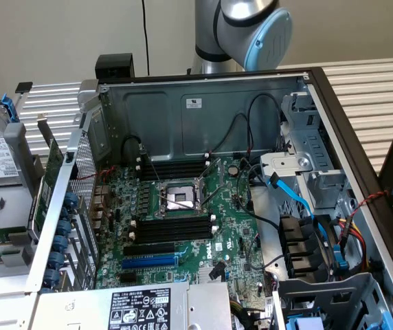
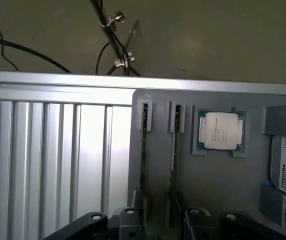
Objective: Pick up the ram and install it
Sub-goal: 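Pick up the ram and move it above insertion slot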
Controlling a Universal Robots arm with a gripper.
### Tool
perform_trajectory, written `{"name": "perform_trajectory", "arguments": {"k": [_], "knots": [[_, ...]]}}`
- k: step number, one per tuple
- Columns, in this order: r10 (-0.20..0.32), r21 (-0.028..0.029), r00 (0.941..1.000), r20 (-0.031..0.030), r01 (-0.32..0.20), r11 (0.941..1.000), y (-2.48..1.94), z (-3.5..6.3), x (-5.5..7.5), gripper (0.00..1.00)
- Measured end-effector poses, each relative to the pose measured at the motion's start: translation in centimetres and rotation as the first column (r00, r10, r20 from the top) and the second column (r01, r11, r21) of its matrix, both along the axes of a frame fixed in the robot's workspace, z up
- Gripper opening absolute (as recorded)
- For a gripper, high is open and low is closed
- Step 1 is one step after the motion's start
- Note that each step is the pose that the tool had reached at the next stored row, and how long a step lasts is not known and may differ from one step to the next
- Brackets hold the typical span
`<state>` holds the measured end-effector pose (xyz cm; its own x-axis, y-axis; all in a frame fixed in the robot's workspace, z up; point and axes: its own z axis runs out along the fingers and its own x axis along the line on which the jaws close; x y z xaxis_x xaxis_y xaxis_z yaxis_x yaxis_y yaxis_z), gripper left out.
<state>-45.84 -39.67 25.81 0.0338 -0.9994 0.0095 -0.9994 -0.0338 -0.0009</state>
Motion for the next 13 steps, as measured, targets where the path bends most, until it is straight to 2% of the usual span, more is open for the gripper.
{"name": "perform_trajectory", "arguments": {"k": [3, 7, 13], "knots": [[0.000, 0.0000, 1.0000, 0.0000, 0.000, 1.0000, -0.20, -0.54, 0.0, 0.36], [0.000, 0.0000, 1.0000, 0.0002, 0.000, 1.0000, -0.83, -1.25, 0.0, 0.36], [0.000, 0.0000, 1.0000, 0.0023, 0.000, 1.0000, -1.17, -2.34, 0.0, 0.36]]}}
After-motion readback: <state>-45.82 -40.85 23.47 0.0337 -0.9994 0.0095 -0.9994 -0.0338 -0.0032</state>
